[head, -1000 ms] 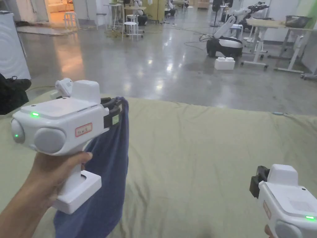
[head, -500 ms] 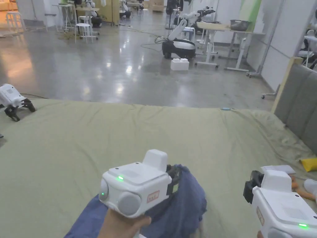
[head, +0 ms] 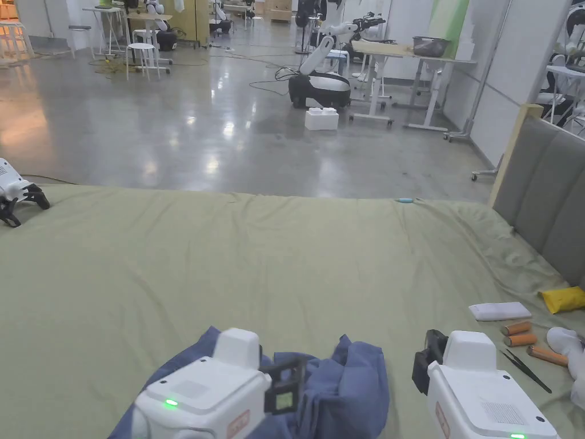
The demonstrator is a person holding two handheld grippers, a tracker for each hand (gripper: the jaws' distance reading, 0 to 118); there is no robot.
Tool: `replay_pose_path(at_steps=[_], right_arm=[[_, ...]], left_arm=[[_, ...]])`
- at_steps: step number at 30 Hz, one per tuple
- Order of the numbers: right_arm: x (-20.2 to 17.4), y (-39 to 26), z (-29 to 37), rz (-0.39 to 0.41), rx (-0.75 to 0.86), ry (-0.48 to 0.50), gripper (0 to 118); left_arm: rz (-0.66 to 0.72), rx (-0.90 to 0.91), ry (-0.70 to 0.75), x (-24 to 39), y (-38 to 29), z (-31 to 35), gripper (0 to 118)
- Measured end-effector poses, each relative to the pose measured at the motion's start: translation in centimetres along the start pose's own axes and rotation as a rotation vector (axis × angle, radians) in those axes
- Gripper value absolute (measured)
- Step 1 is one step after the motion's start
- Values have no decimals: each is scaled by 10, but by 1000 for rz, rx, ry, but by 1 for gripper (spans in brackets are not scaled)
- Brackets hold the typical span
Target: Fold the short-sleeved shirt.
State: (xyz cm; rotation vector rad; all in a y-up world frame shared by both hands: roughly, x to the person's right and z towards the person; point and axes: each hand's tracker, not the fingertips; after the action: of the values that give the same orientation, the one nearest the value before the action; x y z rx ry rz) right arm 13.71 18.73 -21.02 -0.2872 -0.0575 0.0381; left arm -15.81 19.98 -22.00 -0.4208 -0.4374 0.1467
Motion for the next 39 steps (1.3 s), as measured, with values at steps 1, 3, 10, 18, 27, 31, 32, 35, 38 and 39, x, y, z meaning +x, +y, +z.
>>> replay_pose_path(at_steps=[1, 3, 10, 18, 27, 31, 32, 35, 38, 39], right_arm=[[-8, 3, 2, 9, 16, 14, 0], [-24, 10, 4, 14, 39, 36, 0], [-72, 26, 6, 12, 123, 87, 0], [-89, 27, 9, 1, 172, 99, 0], [-71, 10, -8, 3, 74, 92, 0], [-57, -6, -19, 3, 9, 70, 0], [-52, -11, -21, 1, -5, 63, 0], [-39, -19, -32, -4, -41, 38, 0], [-27, -27, -40, -3, -79, 17, 0], [-24, -29, -43, -2, -87, 11, 0]], left_arm=[[-7, 24, 46, -6, 8, 9, 66], [-32, 77, 130, -18, 21, 27, 65], [-91, 242, 431, -49, 37, 75, 8], [-90, 294, 552, -68, 25, 98, 0], [55, 53, 482, -133, 12, 41, 0], [127, -152, 369, -176, 15, -29, 0], [140, -189, 332, -184, 18, -48, 0], [73, -299, 312, -197, 24, -102, 2], [91, -414, 268, -207, 23, -147, 61], [100, -438, 266, -210, 20, -158, 83]])
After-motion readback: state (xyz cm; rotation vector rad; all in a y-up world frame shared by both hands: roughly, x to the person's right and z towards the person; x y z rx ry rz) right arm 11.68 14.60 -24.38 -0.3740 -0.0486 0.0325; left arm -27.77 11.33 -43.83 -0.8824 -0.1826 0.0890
